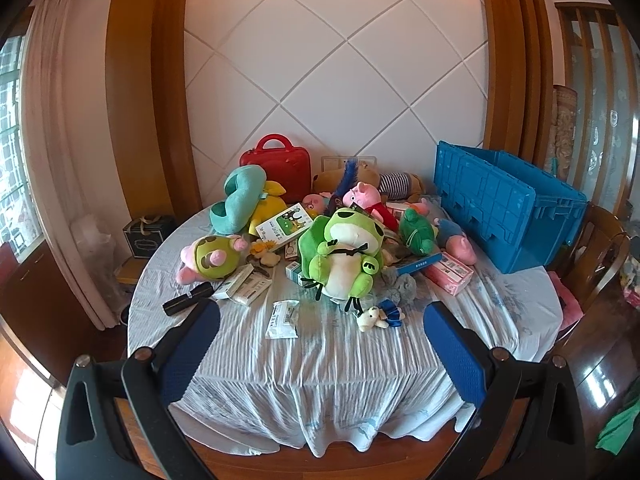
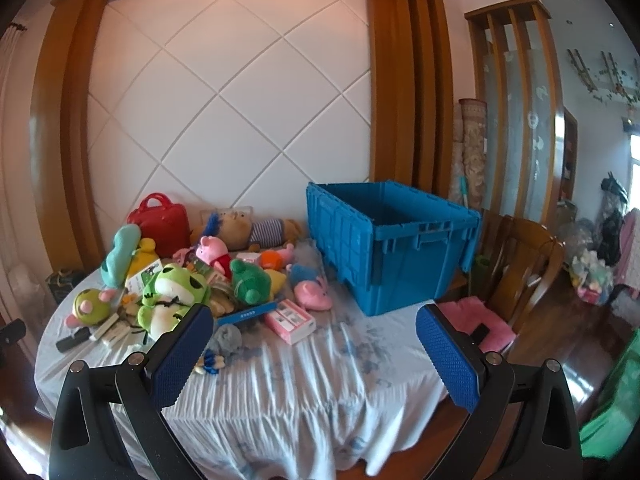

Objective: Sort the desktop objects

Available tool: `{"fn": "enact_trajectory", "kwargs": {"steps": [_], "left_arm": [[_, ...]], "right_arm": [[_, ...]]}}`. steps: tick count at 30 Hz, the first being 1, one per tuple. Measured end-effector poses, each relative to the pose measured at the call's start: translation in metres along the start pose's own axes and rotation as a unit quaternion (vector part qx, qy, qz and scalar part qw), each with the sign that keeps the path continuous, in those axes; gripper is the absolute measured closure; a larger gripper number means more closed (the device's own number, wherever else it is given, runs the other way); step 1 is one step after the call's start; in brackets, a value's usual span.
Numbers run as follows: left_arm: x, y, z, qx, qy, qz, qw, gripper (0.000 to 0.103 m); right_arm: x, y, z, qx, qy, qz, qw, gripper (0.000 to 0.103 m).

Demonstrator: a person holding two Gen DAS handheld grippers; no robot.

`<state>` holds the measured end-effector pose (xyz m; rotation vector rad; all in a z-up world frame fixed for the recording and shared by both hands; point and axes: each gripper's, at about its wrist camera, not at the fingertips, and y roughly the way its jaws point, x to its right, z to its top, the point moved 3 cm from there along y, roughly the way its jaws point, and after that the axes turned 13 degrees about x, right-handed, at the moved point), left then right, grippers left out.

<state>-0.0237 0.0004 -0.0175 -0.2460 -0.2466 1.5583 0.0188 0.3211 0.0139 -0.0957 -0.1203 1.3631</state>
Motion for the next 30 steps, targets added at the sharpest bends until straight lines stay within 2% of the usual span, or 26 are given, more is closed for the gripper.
{"fn": "enact_trajectory", "kwargs": {"steps": [9,14,30], "left_arm": [[0.005,-0.001,-0.001,0.0,-0.002,-0.001,1.0,0.0],[-0.004,-0.003,-0.005,0.001,-0.005,-0.003,1.0,0.0],[0.002,0.008,-0.007,-0.015,-0.005,0.011,0.9998,0.0]], "right_arm": [[-0.006,-0.001,0.001,-0.003,0.0,-0.003,1.0,0.0],[0.01,0.001,0.008,-0.004,0.005,0.0,1.0,0.0],[0.018,0.022,0.004,-0.018,0.002,0.008,1.0,0.0]]}}
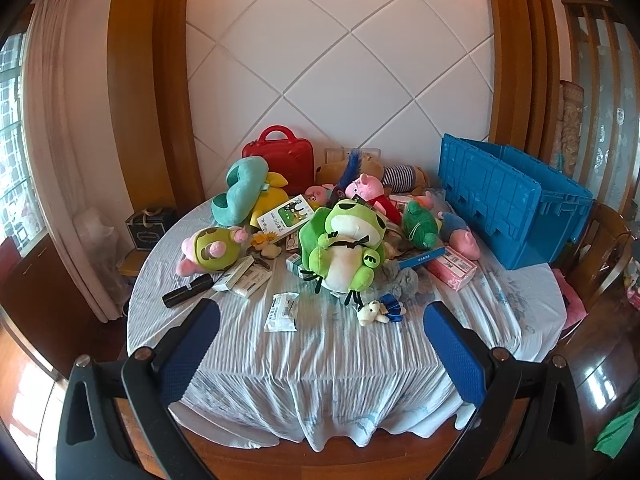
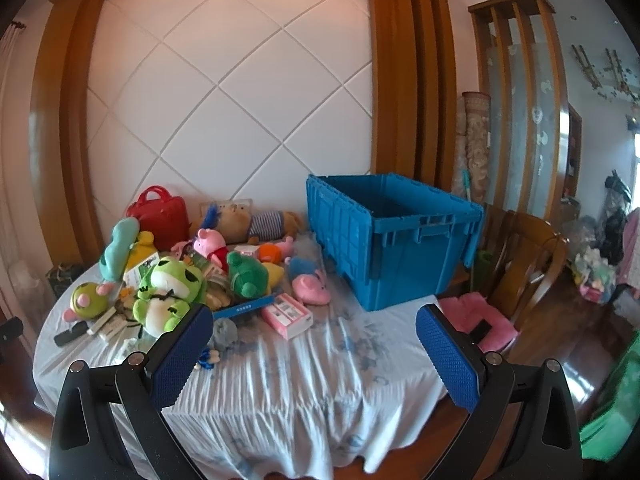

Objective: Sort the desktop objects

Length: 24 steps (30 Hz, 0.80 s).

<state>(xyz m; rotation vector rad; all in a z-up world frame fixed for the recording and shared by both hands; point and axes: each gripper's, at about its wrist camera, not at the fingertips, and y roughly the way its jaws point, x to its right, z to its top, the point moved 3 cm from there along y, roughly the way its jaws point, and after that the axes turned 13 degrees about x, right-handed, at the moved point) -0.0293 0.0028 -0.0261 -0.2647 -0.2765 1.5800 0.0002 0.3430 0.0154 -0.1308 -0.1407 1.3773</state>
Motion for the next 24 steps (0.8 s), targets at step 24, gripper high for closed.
{"fn": "enact_trajectory", "kwargs": {"steps": [24], "left_arm": [[-0.017,0.091,-0.014,-0.046,-0.018,0.073,0.9961,0.0]], "right_arm": [[-0.035,0.131,-0.034,-0.059,-0.007,0.131,0.99,0.0]]}}
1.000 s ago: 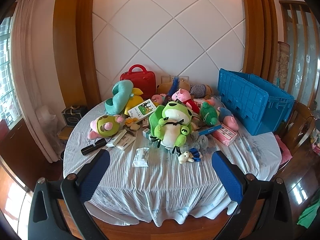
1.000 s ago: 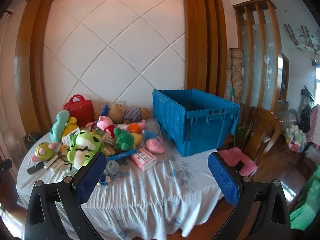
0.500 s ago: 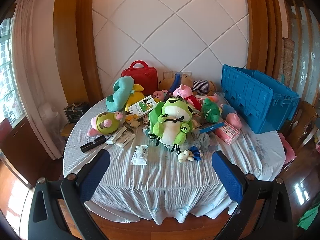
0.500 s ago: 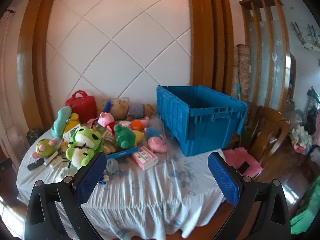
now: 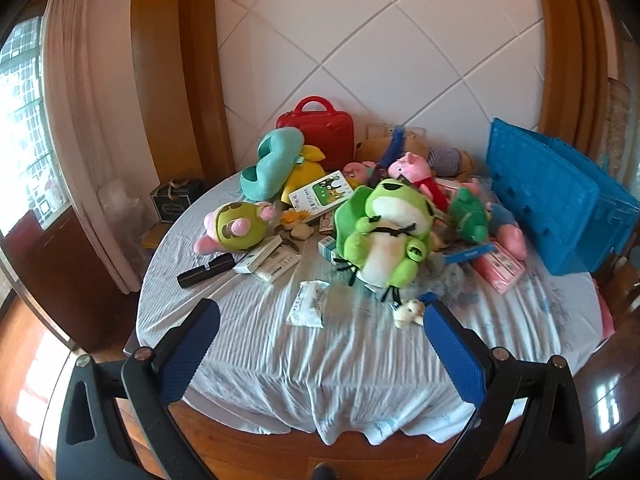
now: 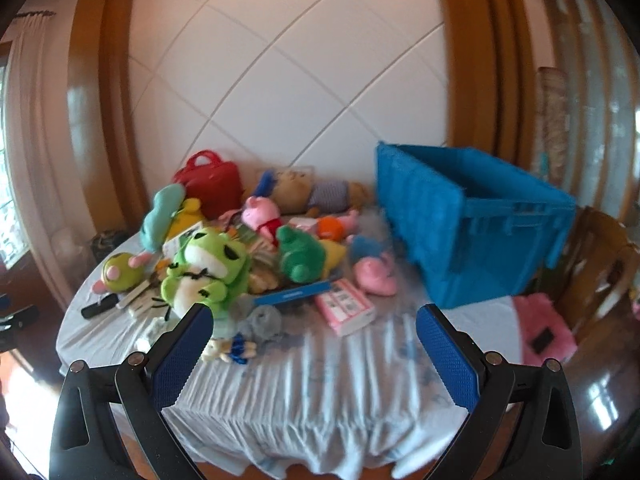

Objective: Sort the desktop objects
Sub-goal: 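Move both grippers toward the large green frog plush from either side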

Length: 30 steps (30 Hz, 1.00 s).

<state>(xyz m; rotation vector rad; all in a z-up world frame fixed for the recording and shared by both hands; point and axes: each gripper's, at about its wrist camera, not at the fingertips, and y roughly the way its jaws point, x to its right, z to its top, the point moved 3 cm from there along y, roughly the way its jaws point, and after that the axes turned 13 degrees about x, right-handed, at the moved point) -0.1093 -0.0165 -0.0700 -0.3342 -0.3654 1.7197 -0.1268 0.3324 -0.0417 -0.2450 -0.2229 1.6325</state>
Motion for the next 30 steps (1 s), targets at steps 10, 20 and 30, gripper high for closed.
{"fn": "enact_trajectory", "kwargs": {"steps": [10,20,30], "left_arm": [[0.006,0.134,0.031,-0.021,0.017,-0.06,0.9978,0.0],[0.055,0.23,0.037,-0.068,0.037,-0.116,0.9902,0.0],[0.085,0.288,0.056,-0.072,0.033,-0.071,0.9944,0.0]], "right_arm": [[-0.028,0.121,0.006,-0.027,0.014,-0.012,0.999,0.0],[-0.031,0.205,-0.004,-0.088,0.008,-0.038,0.995,0.0],[-0.046,0.312,0.017,-0.102,-0.025,0.079,0.991,0.0]]}}
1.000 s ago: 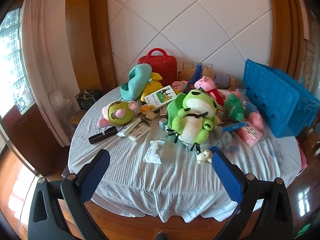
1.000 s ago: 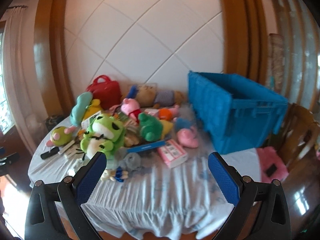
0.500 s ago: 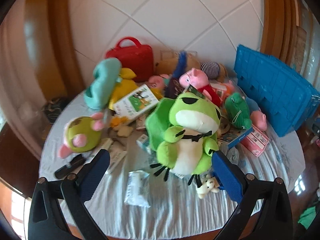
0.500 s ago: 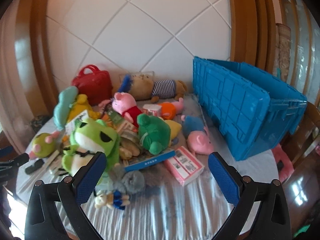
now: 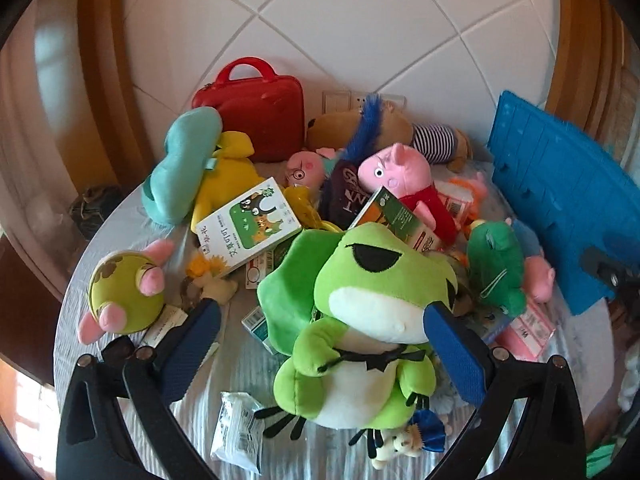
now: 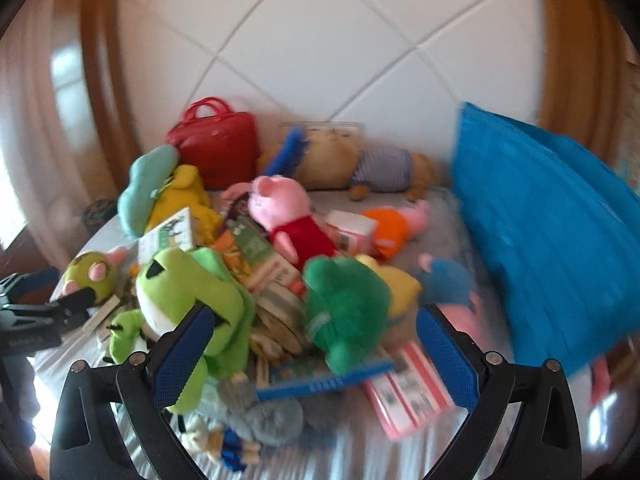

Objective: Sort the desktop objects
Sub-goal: 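Move both grippers toward the large green frog plush from either side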

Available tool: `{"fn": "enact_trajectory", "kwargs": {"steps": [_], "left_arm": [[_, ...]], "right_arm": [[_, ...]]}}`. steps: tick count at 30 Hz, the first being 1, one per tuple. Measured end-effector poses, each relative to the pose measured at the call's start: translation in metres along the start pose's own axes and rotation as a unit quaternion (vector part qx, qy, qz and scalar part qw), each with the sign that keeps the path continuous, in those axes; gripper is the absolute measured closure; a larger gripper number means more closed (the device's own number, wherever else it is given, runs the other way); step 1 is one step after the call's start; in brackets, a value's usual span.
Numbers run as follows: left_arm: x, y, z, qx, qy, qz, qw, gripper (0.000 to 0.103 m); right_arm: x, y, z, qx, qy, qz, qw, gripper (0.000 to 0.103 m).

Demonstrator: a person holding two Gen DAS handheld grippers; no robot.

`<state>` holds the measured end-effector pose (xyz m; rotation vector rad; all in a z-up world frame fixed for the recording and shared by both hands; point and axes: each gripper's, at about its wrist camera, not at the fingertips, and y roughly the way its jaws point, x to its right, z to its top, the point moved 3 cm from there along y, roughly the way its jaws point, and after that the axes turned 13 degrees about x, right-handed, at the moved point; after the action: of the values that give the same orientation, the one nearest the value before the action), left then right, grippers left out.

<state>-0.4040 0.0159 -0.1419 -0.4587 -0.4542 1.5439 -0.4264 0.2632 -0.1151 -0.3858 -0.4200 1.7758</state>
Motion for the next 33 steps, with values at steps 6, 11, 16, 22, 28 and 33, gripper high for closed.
{"fn": "enact_trajectory", "kwargs": {"steps": [6,11,16,22,28,33], "left_arm": [[-0.01,0.017,-0.037,-0.044,0.004,0.018,0.9988,0.0],[-0.028,0.016,-0.062,-0.057,-0.013,0.031,0.9978,0.0],[-0.027,0.017,-0.079,-0.064,-0.063,0.057,0.9944,0.0],[-0.013,0.027,-0.098,-0.04,-0.151,0.118,0.9806,0.0],[-0.014,0.049,-0.103,-0.045,-0.181,0.148,0.9712,0.0],[-0.003,0.05,-0.095,-0.037,-0.191,0.114,0.9741,0.0]], "right_arm": [[-0.032,0.053,-0.013,-0.047,-0.013,0.082,0.995,0.002],[-0.06,0.058,-0.027,-0.05,-0.022,0.112,0.992,0.003],[-0.088,0.068,-0.029,-0.058,-0.072,0.158,0.983,0.002],[-0.117,0.097,-0.029,-0.063,-0.178,0.223,0.956,0.002],[-0.13,0.141,-0.044,-0.081,-0.221,0.232,0.944,0.001],[-0.081,0.169,-0.041,-0.108,-0.145,0.242,0.953,0.001]]}}
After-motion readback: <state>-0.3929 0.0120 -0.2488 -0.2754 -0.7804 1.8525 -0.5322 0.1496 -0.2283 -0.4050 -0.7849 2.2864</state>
